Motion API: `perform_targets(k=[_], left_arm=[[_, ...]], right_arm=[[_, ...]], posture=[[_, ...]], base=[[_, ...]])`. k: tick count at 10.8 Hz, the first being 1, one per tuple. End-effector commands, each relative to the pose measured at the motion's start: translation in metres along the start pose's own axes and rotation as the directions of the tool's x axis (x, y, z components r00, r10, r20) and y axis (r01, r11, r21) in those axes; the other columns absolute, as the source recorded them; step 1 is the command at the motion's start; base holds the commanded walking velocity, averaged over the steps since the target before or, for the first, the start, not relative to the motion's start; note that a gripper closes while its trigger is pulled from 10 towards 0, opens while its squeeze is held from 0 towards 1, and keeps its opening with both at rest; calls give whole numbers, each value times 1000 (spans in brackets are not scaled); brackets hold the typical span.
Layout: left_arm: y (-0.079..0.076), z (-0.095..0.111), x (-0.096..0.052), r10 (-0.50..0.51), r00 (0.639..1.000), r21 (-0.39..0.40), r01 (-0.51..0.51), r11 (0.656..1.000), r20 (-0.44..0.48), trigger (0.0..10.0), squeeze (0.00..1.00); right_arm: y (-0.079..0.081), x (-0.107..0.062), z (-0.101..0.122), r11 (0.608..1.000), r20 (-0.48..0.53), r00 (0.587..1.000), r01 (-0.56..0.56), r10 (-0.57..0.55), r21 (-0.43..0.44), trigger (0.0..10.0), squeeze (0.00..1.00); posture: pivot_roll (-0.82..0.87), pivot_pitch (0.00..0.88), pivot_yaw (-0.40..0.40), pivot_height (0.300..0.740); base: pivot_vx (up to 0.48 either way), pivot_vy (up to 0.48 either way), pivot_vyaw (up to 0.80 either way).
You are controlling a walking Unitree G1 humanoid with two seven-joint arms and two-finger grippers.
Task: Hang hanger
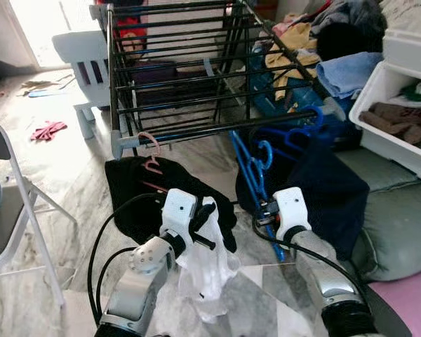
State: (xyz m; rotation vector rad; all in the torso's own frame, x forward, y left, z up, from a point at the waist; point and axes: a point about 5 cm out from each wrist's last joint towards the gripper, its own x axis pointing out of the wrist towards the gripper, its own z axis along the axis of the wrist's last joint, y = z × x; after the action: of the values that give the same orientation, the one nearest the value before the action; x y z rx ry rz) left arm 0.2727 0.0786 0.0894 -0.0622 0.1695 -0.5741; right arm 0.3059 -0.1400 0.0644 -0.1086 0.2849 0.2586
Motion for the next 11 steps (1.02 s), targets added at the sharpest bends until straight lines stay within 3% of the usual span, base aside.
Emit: perform_targets(k=[1, 3, 8, 11], left_arm=[[-1, 4, 0, 0, 1000, 6, 0, 1000, 19, 10000, 0], [-2, 3, 0, -1, 1000, 5, 1, 1000, 18, 10000, 0], [-2, 2, 1, 3, 1000, 1, -3, 1000, 15, 10000, 0], [-2, 1, 1, 4, 1000, 1, -4, 1000, 14, 10000, 0]], right_arm=[[2, -1, 2, 1000, 7, 1000, -3, 3, -8, 10000, 0], [5, -2, 1, 1000, 2, 1000, -11, 11, -7, 10000, 0], [3, -5, -6, 1000, -39, 999, -17, 18, 11, 10000, 0], [0, -6, -13, 1000, -86, 996, 1, -1, -2, 10000, 0]], posture=[[-133, 0, 21, 740], [-135, 0, 19, 740], [-139, 0, 15, 740], [-137, 0, 13, 740]], base=[[0, 0, 0], [157, 0, 0], [-154, 0, 0], [-423, 0, 0]])
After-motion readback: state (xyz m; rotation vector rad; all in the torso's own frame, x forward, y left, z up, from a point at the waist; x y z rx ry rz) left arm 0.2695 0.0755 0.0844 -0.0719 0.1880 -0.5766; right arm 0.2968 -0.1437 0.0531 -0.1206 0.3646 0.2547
